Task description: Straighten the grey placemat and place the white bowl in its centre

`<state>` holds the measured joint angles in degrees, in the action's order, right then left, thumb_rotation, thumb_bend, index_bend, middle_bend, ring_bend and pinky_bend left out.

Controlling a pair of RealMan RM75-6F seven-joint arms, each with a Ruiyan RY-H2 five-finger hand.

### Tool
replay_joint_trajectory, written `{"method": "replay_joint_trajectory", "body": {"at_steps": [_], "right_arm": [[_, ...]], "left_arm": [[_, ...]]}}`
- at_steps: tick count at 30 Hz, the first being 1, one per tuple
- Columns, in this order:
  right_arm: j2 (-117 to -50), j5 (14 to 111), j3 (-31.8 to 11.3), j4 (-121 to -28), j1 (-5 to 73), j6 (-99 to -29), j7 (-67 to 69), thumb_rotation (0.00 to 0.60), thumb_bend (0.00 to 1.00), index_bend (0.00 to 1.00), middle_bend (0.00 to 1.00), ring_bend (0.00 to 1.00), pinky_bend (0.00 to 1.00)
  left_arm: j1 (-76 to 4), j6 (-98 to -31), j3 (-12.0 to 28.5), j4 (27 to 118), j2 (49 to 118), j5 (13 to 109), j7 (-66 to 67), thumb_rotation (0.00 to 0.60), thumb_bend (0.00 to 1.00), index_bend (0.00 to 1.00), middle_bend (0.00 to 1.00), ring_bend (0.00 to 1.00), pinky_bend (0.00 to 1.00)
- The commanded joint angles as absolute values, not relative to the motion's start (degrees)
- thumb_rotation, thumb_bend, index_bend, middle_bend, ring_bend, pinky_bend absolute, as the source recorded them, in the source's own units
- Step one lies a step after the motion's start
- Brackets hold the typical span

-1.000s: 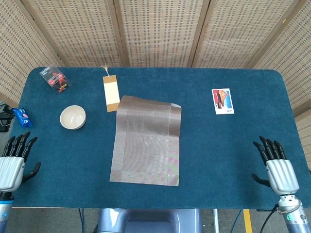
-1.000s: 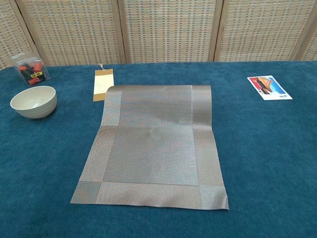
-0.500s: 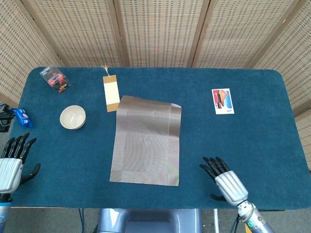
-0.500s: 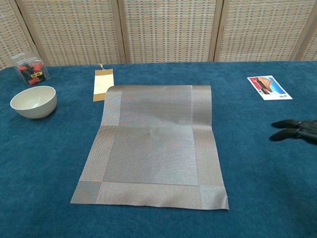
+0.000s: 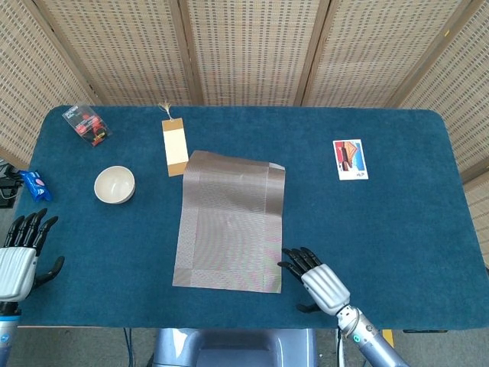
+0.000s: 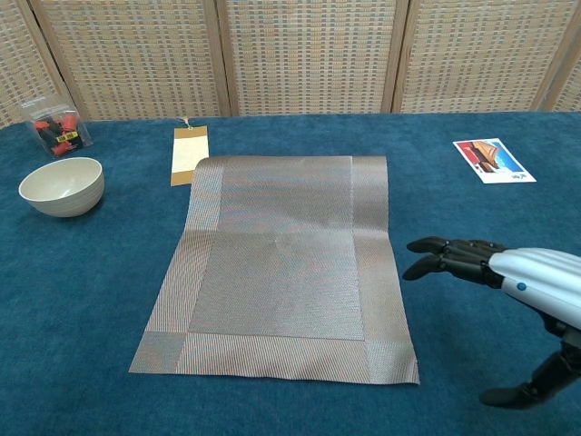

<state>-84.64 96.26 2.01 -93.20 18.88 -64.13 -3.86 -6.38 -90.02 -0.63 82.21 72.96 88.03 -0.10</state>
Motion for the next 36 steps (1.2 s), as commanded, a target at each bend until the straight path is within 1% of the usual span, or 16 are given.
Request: {"method": "replay_joint_trajectory", "body": {"at_steps": [1,11,17,23,34,36], "right_arm": [[-85.92,96.02,1.55,-92.01,19.24,-64.60,-3.24,0.600,0.03,0.19,0.00,0.00,0.00],[-90.53,93.78,1.10,-87.96,20.70,-63.00,-2.15,0.600,0.03,0.20,0.00,0.00,0.00],[-93.85,92.83,0.71,-84.85,21.55,-62.43,-2.28,0.600,0.03,0.21,0.00,0.00,0.00],[-96.37,92.14,0.69,-81.96,22.28,-62.20,-0.78,0.600,0.04,0.23,0.00,0.00,0.00],[-99.63,90.82,0.22,-77.42,23.64,-61.49,1.77,0.600,0.10,0.26,0.00,0.00,0.00],[-100.17,90.62,0.16,-76.50,23.84,-61.44,2.19,0.600,0.14,0.28,0.00,0.00,0.00]], "left_arm": [[-6.36,-89.87,-0.55,82.16,72.99,88.01,-0.03,0.600,0.34,0.10,0.00,0.00,0.00],[-6.41,-88.34,-0.15,81.92,73.36,87.58,0.18,0.600,0.34,0.11,0.00,0.00,0.00],[-6.15,-88.67,0.47,81.84,73.39,87.37,-0.39,0.600,0.34,0.11,0.00,0.00,0.00],[-6.30,-87.50,0.75,81.51,73.46,86.86,-0.52,0.600,0.34,0.11,0.00,0.00,0.00],[-6.30,-86.54,1.47,81.21,73.58,85.89,-0.91,0.600,0.34,0.11,0.00,0.00,0.00],[-6.32,-86.35,1.63,81.19,73.71,85.67,-0.84,0.600,0.34,0.12,0.00,0.00,0.00]]}}
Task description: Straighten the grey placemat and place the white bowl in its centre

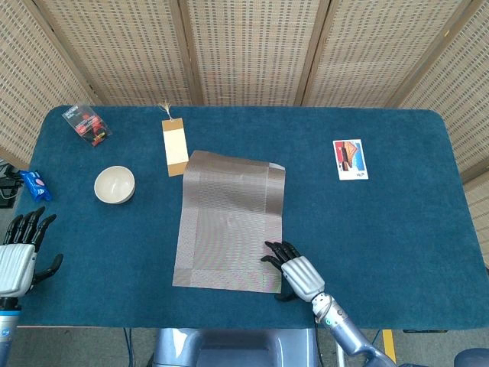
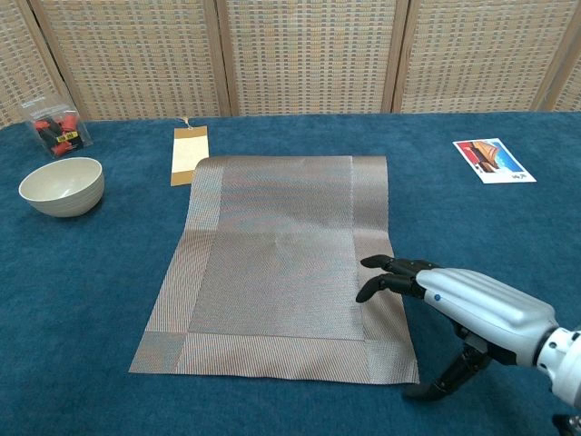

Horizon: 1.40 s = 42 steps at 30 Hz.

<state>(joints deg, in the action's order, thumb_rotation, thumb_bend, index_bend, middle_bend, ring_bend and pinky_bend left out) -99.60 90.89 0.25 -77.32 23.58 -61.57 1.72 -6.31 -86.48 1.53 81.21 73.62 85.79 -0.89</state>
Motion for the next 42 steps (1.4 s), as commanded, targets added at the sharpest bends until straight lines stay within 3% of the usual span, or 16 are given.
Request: {"method": "replay_joint_trajectory", "body": {"at_steps": [1,4,13,24,36,42], "right_arm": [[-100.56,90.61,0.11,-75.89,23.93,-61.63,2.55,0.600,0.16,0.29,0.00,0.00,0.00],[-101.43,90.98,0.05,-74.76,24.05,-62.49,3.66,0.600,0.27,0.32,0.00,0.00,0.00],[-103.01,91.82,0.28,-72.64,24.23,-64.86,6.61,0.600,0.46,0.33,0.00,0.00,0.00],[-103.65,90.34,-0.13,-71.38,24.20,-65.30,4.89,0.600,0.48,0.37,0.00,0.00,0.00],[-104.14,89.38,-0.21,-70.58,24.05,-65.66,3.72,0.600,0.46,0.51,0.00,0.00,0.00],[-104.80,90.01,0.00,-69.62,23.88,-66.95,4.14,0.600,0.45,0.59,0.07,0.00,0.00]], "left_arm": [[-6.32,-86.26,1.68,81.17,73.75,85.63,-0.88,0.600,0.34,0.12,0.00,0.00,0.00],[-6.34,-86.10,1.75,81.11,73.82,85.58,-0.83,0.600,0.34,0.12,0.00,0.00,0.00],[-6.25,-85.84,1.90,81.17,73.91,85.57,-0.86,0.600,0.34,0.12,0.00,0.00,0.00],[-6.20,-85.47,1.88,81.53,73.84,85.69,-0.68,0.600,0.34,0.12,0.00,0.00,0.00],[-6.21,-85.03,1.91,81.86,73.63,85.70,-1.08,0.600,0.34,0.12,0.00,0.00,0.00],[-6.24,-84.83,1.93,81.86,73.62,85.71,-1.17,0.600,0.34,0.13,0.00,0.00,0.00]]}}
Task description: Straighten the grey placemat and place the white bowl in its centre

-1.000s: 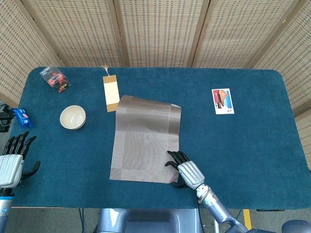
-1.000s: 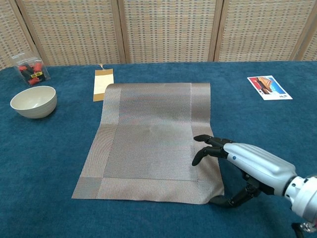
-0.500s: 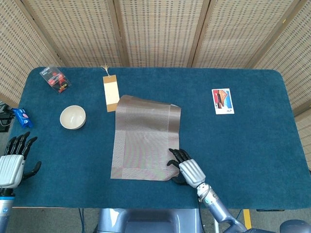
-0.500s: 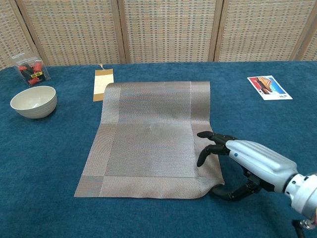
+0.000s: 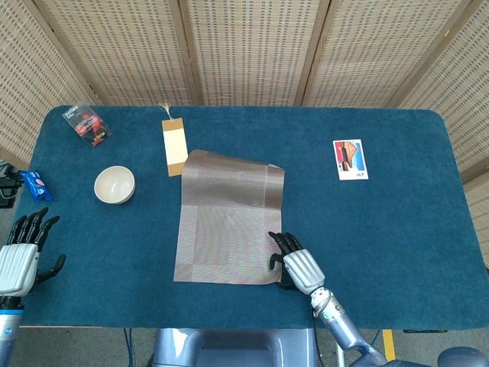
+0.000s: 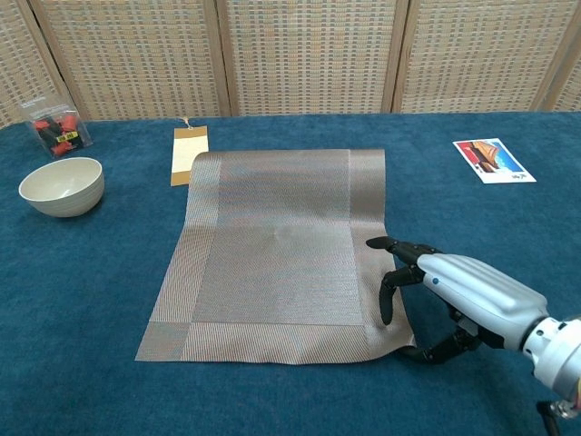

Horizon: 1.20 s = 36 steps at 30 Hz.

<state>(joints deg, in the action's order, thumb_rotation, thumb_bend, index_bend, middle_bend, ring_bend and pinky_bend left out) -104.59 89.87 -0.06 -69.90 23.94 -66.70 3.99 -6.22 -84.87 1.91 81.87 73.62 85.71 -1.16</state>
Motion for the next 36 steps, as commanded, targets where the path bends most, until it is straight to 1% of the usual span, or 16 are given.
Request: {"method": "replay_joint_trajectory", "body": {"at_steps": [1,8,13,16,29,36], "right_arm": [[-104.91,90.02,0.01,-69.43,23.86,-67.06,4.17,0.600,0.45,0.60,0.08,0.00,0.00],[-105.30,89.93,0.08,-68.94,23.83,-67.28,4.38,0.600,0.44,0.61,0.10,0.00,0.00],[-105.63,89.82,0.11,-68.76,23.74,-67.48,4.48,0.600,0.55,0.63,0.10,0.00,0.00],[-105.78,89.56,0.02,-68.87,23.63,-67.54,4.54,0.600,0.59,0.64,0.10,0.00,0.00],[-105.03,89.45,0.12,-70.60,23.20,-68.35,3.81,0.600,0.60,0.68,0.10,0.00,0.00],[-100.79,91.10,0.43,-74.94,21.95,-72.24,1.54,0.600,0.60,0.68,0.10,0.00,0.00]], "left_arm": [[-6.24,-84.79,1.93,81.87,73.61,85.69,-1.17,0.600,0.34,0.13,0.00,0.00,0.00],[-6.23,-84.67,2.03,81.92,73.58,85.57,-1.36,0.600,0.34,0.13,0.00,0.00,0.00],[-6.24,-84.59,2.06,81.92,73.59,85.55,-1.46,0.600,0.34,0.14,0.00,0.00,0.00],[-6.23,-84.56,2.13,81.91,73.59,85.45,-1.58,0.600,0.34,0.14,0.00,0.00,0.00],[-6.29,-84.18,2.30,81.81,73.68,85.12,-1.99,0.600,0.34,0.14,0.00,0.00,0.00],[-6.29,-84.28,2.33,81.79,73.80,85.23,-1.73,0.600,0.34,0.14,0.00,0.00,0.00]]}}
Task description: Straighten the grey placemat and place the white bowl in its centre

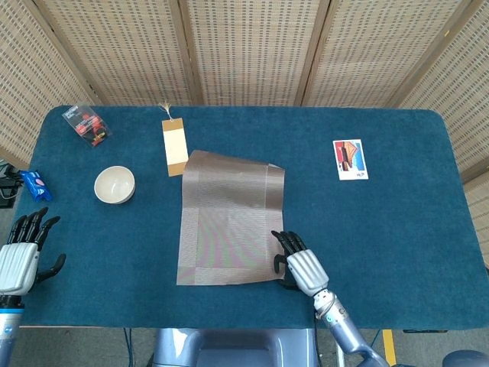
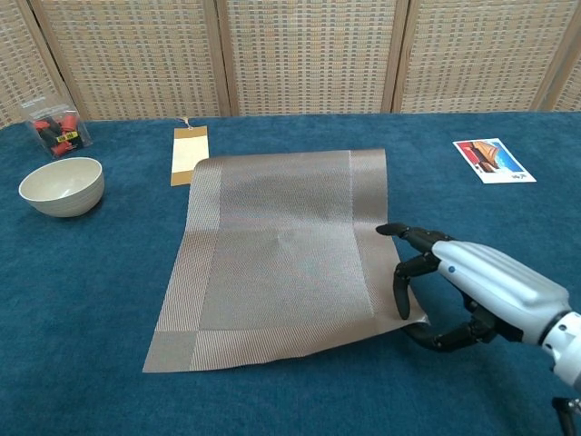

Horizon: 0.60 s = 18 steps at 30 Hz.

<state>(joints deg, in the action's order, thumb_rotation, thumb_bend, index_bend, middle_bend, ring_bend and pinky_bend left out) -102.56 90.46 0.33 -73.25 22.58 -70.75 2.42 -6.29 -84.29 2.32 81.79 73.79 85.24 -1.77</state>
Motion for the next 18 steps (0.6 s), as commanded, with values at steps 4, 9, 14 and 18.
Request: {"method": "replay_joint_trajectory", "body": {"at_steps": [4,9,14,18], "right_arm": [[-96.66,91.38,0.40,-78.02,20.72,-74.69,0.78,0.600,0.60,0.69,0.10,0.00,0.00],[-91.13,91.27,0.22,-80.89,19.07,-77.45,1.20,0.600,0.60,0.69,0.10,0.00,0.00],[-85.70,90.82,-0.20,-82.56,17.41,-79.92,2.17,0.600,0.60,0.69,0.10,0.00,0.00],[-82.17,89.46,-1.62,-82.52,16.44,-81.47,3.42,0.600,0.59,0.70,0.10,0.00,0.00]], "left_arm": [[-6.30,-84.29,2.30,81.81,73.92,85.29,-1.37,0.600,0.34,0.14,0.00,0.00,0.00],[-6.35,-84.29,2.12,81.93,74.22,85.58,-0.41,0.600,0.34,0.14,0.00,0.00,0.00],[-6.43,-84.11,2.07,82.03,74.53,85.56,0.46,0.600,0.34,0.14,0.00,0.00,0.00],[-6.49,-84.10,1.99,82.19,74.69,85.72,1.12,0.600,0.34,0.14,0.00,0.00,0.00]]}}
